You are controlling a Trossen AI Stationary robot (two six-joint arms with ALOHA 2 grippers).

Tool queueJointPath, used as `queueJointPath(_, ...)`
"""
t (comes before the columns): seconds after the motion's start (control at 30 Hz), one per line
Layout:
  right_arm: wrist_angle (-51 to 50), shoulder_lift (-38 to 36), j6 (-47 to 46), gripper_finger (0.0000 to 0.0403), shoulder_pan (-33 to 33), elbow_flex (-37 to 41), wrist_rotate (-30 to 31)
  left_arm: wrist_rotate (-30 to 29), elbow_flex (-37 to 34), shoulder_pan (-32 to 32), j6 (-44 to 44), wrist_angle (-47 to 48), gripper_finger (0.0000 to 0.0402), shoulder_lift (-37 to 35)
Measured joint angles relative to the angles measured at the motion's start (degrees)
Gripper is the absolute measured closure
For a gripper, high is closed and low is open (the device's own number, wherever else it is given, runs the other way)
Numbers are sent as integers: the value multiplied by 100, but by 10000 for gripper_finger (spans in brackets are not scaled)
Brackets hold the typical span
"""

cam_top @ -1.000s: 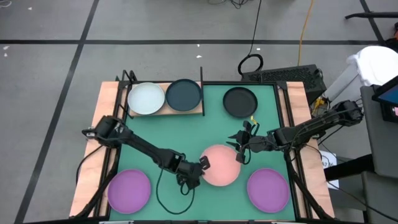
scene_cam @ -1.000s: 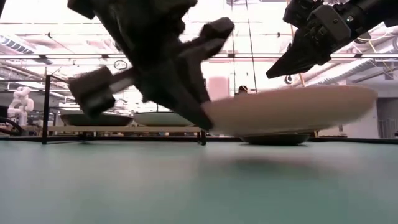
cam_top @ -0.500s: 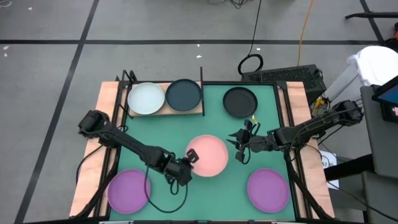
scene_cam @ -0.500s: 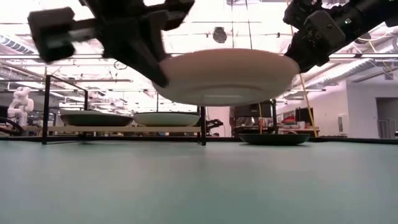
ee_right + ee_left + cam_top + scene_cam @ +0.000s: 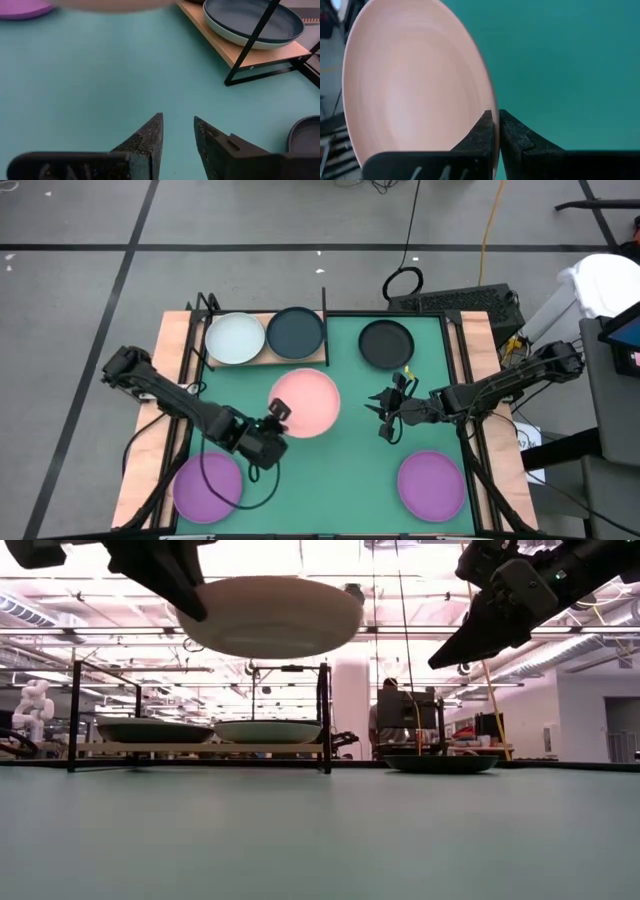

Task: Place and stack plates onto a shelf
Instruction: Stack the pink plate on top of the gray plate on the shelf

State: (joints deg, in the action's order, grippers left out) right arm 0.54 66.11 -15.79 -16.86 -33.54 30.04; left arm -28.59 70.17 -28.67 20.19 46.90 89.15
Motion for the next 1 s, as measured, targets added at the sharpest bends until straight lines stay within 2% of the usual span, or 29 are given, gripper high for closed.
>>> queueJointPath(0.1,-1,0,-1,310,0,0,0,-64,0,-16,-336,423,389,-243)
queueJointPath(0.27,18,0,0,310,0,80,-2,-770,-84,-20,-1163,1383,389,-715)
queueJointPath(0.43,39,0,-2,310,0,155,-3,-1161,-276,-13,-2191,2099,389,-1328)
queueJointPath(0.6,105,0,-32,310,0,157,-4,-1324,-825,156,-2614,2223,389,-2019)
queueJointPath(0.73,258,0,-144,310,0,159,-9,-1354,-1477,540,-2944,2207,389,-2468)
queueJointPath(1.0,531,0,-110,310,0,162,-26,-1353,-2466,1459,-3222,2071,389,-2728)
